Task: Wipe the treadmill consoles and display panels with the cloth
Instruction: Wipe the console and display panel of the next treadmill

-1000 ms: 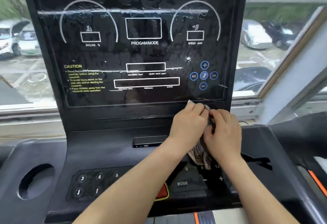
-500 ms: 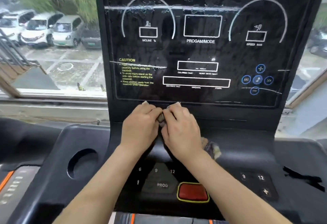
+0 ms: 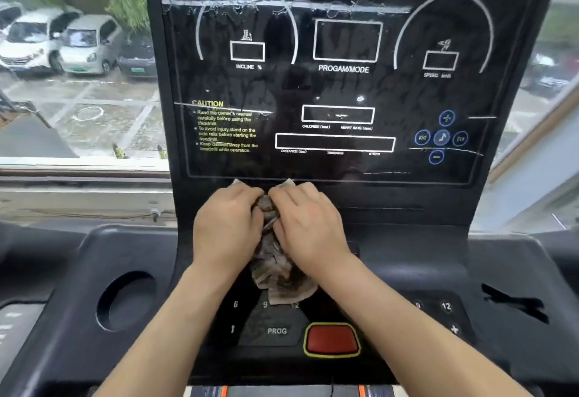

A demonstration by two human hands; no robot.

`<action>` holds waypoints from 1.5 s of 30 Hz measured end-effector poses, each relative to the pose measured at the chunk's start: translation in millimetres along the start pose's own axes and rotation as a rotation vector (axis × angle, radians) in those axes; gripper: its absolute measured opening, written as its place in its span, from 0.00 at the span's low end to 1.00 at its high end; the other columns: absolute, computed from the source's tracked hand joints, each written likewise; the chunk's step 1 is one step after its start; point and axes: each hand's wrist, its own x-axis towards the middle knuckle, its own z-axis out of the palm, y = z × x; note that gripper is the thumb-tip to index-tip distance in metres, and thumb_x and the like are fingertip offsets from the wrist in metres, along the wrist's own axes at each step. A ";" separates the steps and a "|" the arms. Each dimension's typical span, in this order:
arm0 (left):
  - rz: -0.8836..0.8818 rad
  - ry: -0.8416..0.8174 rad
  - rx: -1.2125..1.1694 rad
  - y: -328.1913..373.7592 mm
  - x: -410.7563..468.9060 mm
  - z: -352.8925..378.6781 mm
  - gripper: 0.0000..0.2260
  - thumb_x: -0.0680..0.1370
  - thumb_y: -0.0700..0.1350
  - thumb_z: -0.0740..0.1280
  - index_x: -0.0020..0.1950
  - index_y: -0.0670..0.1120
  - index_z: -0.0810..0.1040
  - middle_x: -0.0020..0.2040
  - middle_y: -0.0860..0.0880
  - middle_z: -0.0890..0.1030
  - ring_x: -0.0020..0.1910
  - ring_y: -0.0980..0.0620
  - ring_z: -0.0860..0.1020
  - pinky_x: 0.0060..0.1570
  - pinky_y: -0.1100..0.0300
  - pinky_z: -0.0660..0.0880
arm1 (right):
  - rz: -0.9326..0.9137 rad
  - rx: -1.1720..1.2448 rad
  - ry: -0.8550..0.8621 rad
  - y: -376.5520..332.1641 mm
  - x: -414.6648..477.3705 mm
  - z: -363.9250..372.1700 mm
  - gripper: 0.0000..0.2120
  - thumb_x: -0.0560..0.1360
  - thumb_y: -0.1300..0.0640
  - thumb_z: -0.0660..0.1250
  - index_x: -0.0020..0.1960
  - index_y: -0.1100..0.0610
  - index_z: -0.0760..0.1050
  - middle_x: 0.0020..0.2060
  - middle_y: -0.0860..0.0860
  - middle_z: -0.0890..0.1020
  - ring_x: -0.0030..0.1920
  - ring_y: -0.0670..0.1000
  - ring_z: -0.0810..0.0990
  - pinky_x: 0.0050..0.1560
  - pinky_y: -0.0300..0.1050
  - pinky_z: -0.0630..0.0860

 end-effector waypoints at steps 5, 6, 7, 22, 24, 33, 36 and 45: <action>0.151 -0.126 0.056 63.6 4.4 32.1 0.05 0.67 0.39 0.71 0.42 0.46 0.81 0.38 0.52 0.79 0.39 0.47 0.76 0.32 0.57 0.71 | 0.091 -0.100 0.042 63.4 -32.3 -34.4 0.12 0.67 0.57 0.65 0.50 0.55 0.78 0.44 0.49 0.81 0.42 0.55 0.74 0.39 0.49 0.70; 0.187 -0.137 0.035 79.7 6.5 42.3 0.06 0.68 0.39 0.71 0.43 0.46 0.81 0.38 0.52 0.79 0.39 0.47 0.77 0.32 0.56 0.73 | 0.119 -0.118 0.046 78.9 -40.5 -42.3 0.12 0.67 0.56 0.63 0.50 0.55 0.78 0.44 0.49 0.80 0.42 0.56 0.74 0.38 0.49 0.70; 0.224 -0.153 0.010 97.1 8.1 53.1 0.06 0.68 0.39 0.70 0.44 0.46 0.81 0.39 0.52 0.79 0.39 0.47 0.77 0.33 0.55 0.75 | 0.151 -0.124 0.050 94.8 -49.2 -50.4 0.13 0.68 0.56 0.61 0.50 0.55 0.78 0.44 0.49 0.80 0.42 0.56 0.74 0.37 0.49 0.71; 0.301 0.176 -0.201 177.3 63.8 74.0 0.10 0.71 0.37 0.63 0.47 0.44 0.82 0.45 0.47 0.80 0.41 0.44 0.76 0.43 0.53 0.74 | 0.253 0.019 0.490 161.7 -31.5 -77.6 0.13 0.70 0.67 0.66 0.54 0.63 0.80 0.51 0.60 0.80 0.51 0.60 0.74 0.56 0.48 0.71; 0.370 0.107 -0.158 166.1 44.5 86.7 0.11 0.73 0.39 0.61 0.47 0.45 0.82 0.48 0.49 0.81 0.42 0.45 0.77 0.43 0.54 0.76 | 0.216 0.006 0.446 165.2 -55.8 -58.1 0.11 0.73 0.64 0.65 0.54 0.63 0.80 0.50 0.59 0.80 0.50 0.61 0.75 0.55 0.51 0.72; 0.394 0.236 -0.179 179.6 82.8 75.5 0.11 0.75 0.40 0.62 0.50 0.43 0.84 0.47 0.47 0.82 0.41 0.45 0.79 0.42 0.55 0.77 | 0.121 0.008 0.623 183.0 -2.9 -79.7 0.15 0.82 0.57 0.58 0.53 0.66 0.81 0.50 0.61 0.80 0.52 0.59 0.76 0.57 0.46 0.72; 0.347 0.370 -0.153 198.2 140.5 55.6 0.09 0.74 0.38 0.66 0.51 0.43 0.84 0.48 0.47 0.82 0.41 0.45 0.79 0.42 0.54 0.77 | 0.117 -0.099 0.722 198.0 61.5 -99.5 0.09 0.79 0.64 0.65 0.57 0.67 0.79 0.54 0.62 0.81 0.55 0.60 0.78 0.57 0.54 0.75; 0.349 0.260 -0.218 181.1 84.1 83.5 0.11 0.78 0.44 0.63 0.54 0.44 0.83 0.51 0.50 0.81 0.47 0.56 0.74 0.49 0.68 0.73 | 0.105 -0.305 0.297 189.8 -20.4 -57.9 0.31 0.79 0.50 0.55 0.78 0.61 0.51 0.77 0.56 0.50 0.78 0.55 0.46 0.77 0.51 0.45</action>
